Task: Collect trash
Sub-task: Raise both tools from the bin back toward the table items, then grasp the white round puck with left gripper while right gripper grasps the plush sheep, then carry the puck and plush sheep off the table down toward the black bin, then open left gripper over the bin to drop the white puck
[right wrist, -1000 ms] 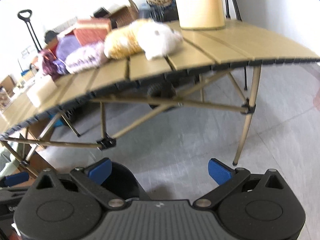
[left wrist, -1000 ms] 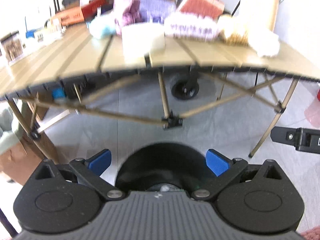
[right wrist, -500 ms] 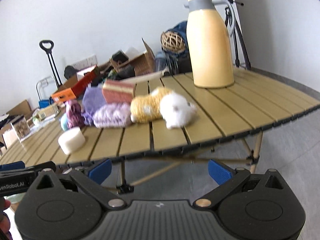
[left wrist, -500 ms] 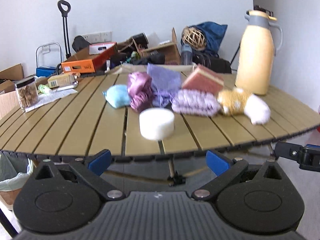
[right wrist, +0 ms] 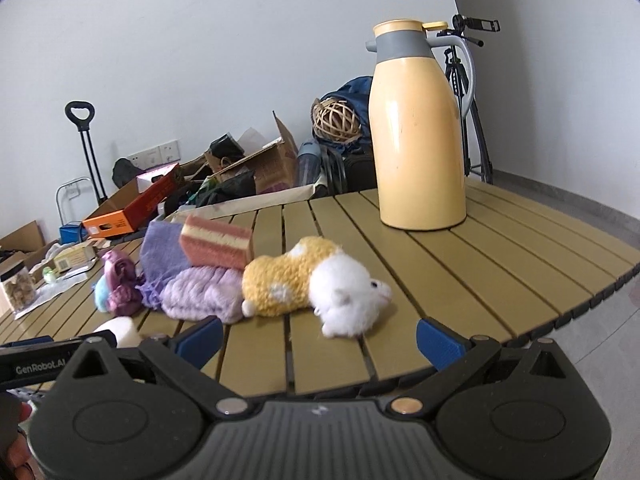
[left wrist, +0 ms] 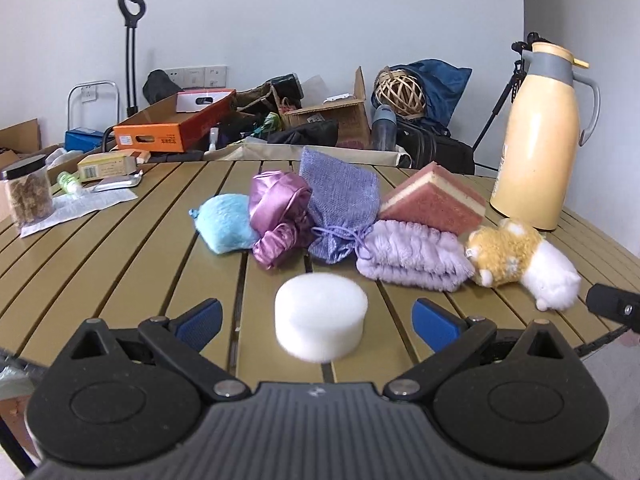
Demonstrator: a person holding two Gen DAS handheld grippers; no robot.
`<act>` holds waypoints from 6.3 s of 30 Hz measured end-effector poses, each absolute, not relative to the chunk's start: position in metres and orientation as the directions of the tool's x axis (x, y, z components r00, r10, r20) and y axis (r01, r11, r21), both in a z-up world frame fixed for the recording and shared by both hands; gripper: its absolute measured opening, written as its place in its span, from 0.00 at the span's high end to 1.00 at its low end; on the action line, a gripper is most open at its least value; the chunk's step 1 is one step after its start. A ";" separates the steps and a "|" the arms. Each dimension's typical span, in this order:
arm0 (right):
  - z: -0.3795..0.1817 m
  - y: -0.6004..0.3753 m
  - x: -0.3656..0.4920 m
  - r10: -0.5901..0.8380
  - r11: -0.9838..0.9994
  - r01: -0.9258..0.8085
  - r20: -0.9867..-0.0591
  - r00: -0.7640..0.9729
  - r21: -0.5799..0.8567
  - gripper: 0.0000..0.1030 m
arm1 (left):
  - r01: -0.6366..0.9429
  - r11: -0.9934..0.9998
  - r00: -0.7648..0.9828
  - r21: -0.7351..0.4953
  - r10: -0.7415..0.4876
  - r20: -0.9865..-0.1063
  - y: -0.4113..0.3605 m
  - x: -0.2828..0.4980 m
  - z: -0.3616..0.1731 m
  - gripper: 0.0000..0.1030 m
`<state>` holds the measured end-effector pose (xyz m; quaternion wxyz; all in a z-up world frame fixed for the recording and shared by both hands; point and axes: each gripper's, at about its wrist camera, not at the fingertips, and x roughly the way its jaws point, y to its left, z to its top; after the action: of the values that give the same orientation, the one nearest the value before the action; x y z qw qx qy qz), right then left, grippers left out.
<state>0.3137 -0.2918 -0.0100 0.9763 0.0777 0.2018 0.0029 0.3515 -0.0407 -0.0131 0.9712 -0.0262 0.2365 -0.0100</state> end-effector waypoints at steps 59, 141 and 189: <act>-0.040 -0.278 0.400 -0.060 0.996 0.030 -0.386 0.921 -0.083 0.47 | 0.002 0.996 0.921 -0.089 -0.037 -0.387 -0.005 0.366 -0.010 0.45; -0.143 -0.184 0.156 0.092 0.954 -0.275 -0.761 0.642 -0.117 0.47 | 0.021 1.000 0.628 -0.006 -0.017 -0.778 0.020 0.183 -0.124 0.45; -0.168 -0.261 0.204 -0.055 0.997 -0.011 -0.788 0.613 -0.078 0.47 | 0.146 0.988 0.459 -0.047 -0.110 -0.882 -0.055 0.282 -0.180 0.46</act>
<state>0.2041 -0.2613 -0.1679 0.8974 -0.0374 0.4395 -0.0123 0.2822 -0.0549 -0.1804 0.8539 0.0175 0.5147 -0.0748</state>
